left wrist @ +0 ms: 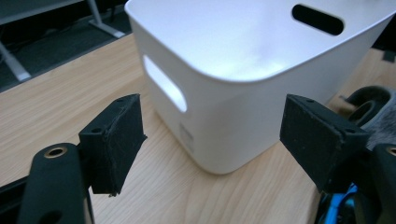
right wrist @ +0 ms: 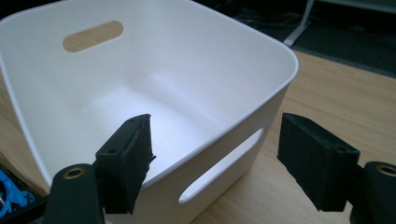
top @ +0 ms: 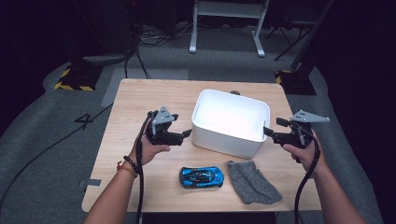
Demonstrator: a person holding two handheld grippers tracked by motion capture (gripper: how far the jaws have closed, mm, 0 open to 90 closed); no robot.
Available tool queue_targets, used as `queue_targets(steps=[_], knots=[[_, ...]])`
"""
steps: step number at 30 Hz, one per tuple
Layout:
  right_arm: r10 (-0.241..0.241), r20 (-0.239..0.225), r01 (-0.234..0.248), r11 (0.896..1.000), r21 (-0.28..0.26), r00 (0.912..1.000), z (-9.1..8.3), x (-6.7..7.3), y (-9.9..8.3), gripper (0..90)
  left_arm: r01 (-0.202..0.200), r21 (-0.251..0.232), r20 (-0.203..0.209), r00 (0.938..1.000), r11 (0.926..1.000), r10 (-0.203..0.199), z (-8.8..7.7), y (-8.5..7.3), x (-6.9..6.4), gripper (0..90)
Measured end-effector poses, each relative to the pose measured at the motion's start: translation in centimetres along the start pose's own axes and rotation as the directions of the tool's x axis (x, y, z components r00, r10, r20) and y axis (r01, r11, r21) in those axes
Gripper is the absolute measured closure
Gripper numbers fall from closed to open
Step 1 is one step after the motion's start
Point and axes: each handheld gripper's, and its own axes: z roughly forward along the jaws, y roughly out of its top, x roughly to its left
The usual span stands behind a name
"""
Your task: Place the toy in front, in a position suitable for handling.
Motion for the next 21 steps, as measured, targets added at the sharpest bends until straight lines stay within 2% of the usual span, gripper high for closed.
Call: queue_targets(steps=[4,7,10,11,13,19,21], knots=[[0.014,0.001,-0.014,1.000,0.027,0.9999,1.0,-0.2,0.0,26.6,-0.013,-0.003,0.023,0.9996,0.9999,0.013,0.6,0.6,-0.4,21.4],[0.033,-0.016,-0.032,0.999,0.038,0.9993,1.6,-0.3,0.0,25.5,-0.024,0.003,0.041,0.9989,0.9997,0.024,1.1,0.7,-0.6,20.7],[0.035,-0.021,-0.034,0.998,0.045,0.9992,1.9,-0.3,0.0,26.0,-0.029,0.005,0.053,0.9982,0.9996,0.029,1.4,0.8,-0.8,20.3],[0.021,-0.021,-0.020,0.998,0.066,0.9995,2.4,-0.2,0.0,26.8,-0.036,0.007,0.059,0.9976,0.9993,0.035,1.7,0.8,-0.9,19.6],[0.020,-0.035,-0.017,0.997,0.079,0.9992,2.9,-0.2,0.0,25.1,-0.040,0.016,0.058,0.9976,0.9991,0.039,2.1,0.9,-1.1,19.6],[0.023,-0.027,-0.021,0.996,0.088,0.9994,3.6,-0.2,0.2,24.2,-0.038,0.034,0.044,0.9983,0.9987,0.037,3.1,0.9,-1.3,19.5],[0.019,-0.028,-0.016,0.996,0.090,0.9994,3.8,-0.1,0.3,24.3,-0.040,0.042,0.028,0.9989,0.9983,0.038,3.3,0.8,-1.3,18.1]])
